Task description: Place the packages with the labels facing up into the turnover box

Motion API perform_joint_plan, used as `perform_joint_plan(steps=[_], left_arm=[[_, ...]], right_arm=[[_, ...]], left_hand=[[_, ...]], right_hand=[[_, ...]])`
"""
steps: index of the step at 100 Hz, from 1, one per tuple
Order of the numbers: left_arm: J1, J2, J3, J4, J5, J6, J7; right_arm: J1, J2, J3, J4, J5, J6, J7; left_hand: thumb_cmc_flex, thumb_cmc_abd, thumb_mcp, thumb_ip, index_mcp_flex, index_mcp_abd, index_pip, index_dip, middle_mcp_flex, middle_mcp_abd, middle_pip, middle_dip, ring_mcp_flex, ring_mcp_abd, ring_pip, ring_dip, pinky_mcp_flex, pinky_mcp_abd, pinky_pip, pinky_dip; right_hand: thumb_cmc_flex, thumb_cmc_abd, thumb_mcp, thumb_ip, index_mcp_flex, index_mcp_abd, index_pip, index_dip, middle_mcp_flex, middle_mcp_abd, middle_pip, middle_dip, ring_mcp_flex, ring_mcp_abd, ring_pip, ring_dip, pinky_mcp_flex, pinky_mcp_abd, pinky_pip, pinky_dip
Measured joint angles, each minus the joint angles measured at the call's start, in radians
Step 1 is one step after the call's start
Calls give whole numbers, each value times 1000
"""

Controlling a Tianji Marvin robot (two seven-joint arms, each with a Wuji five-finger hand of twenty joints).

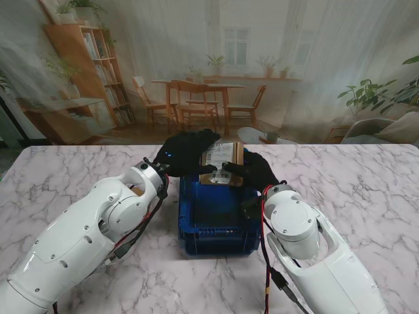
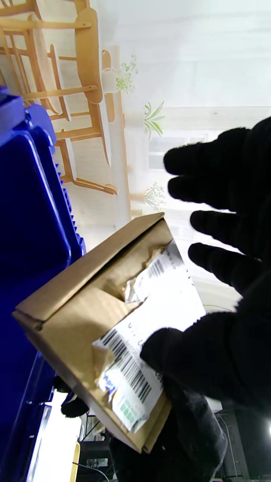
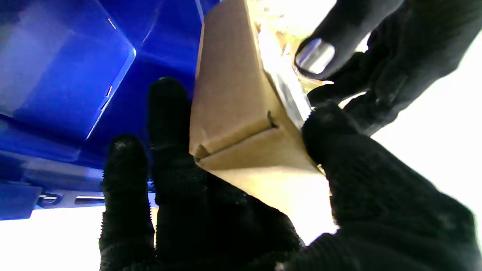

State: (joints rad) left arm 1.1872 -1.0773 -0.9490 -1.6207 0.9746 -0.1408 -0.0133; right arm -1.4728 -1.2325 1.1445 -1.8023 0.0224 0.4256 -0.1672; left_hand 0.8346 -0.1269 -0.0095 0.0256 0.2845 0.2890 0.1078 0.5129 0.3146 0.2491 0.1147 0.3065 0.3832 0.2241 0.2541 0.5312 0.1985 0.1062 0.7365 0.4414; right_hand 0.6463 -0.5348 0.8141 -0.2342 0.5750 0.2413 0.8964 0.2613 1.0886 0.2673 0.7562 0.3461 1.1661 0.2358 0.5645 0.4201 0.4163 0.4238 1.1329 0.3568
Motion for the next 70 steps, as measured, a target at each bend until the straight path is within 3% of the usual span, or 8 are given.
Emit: perform_joint_plan(steps=[10, 20, 32, 48, 70], left_arm=[[9, 1, -29, -7, -13, -40, -60], [11, 10, -42, -17, -55, -53, -137], [9, 19, -40, -17, -28, -54, -138], [0, 25, -20, -16, -7, -39, -129], [-13, 20, 12, -15, -12, -15, -93]], right_arm=[[-1, -7, 3, -3, 3, 2, -7], [-4, -9, 7, -5, 6, 3, -14], [-5, -10, 8, -6, 13, 5, -21], [-5, -10, 7, -7, 26, 8, -20], [-5, -10, 7, -7, 30, 6, -18]], left_hand=[[-187, -5, 1, -7, -81, 13, -69, -66, -124, 30, -92, -97, -68, 32, -40, -96, -36, 16, -58, -70], [-295, -80, 11, -17, -111, 9, -104, -205, -186, 33, -128, -211, -111, 94, -41, -163, -33, 63, -77, -95], [-296, -157, 8, -19, -125, -51, -131, -355, -188, 11, -128, -277, -158, 174, -42, -220, 46, 160, -96, -108], [-294, -199, 12, -25, -136, -62, -141, -395, -188, -10, -128, -278, -172, 185, -42, -238, 131, 244, -96, -108], [-293, -210, 12, -26, -136, -73, -141, -414, -188, -12, -128, -278, -172, 185, -42, -239, 150, 246, -89, -108]], right_hand=[[0, 0, 0, 0, 3, 0, 3, 0, 8, -2, 0, 0, 2, 0, 0, 4, 0, 0, 0, 0], [0, 0, 0, -10, 4, 0, 3, 0, 9, -3, 0, 0, 2, 0, 0, 6, 0, 0, 0, 0], [0, 0, 0, -11, 4, 0, 4, -1, 10, -4, 0, 0, 2, 0, 0, 8, 0, 0, 0, -1], [0, 0, 0, -11, 5, 3, 5, -10, 12, -4, 0, 0, 2, 0, 0, 8, 0, 0, 0, -1], [0, 0, 0, -11, 5, 10, 15, -12, 14, -5, 0, 0, 2, 0, 0, 8, 0, 0, 0, -1]])
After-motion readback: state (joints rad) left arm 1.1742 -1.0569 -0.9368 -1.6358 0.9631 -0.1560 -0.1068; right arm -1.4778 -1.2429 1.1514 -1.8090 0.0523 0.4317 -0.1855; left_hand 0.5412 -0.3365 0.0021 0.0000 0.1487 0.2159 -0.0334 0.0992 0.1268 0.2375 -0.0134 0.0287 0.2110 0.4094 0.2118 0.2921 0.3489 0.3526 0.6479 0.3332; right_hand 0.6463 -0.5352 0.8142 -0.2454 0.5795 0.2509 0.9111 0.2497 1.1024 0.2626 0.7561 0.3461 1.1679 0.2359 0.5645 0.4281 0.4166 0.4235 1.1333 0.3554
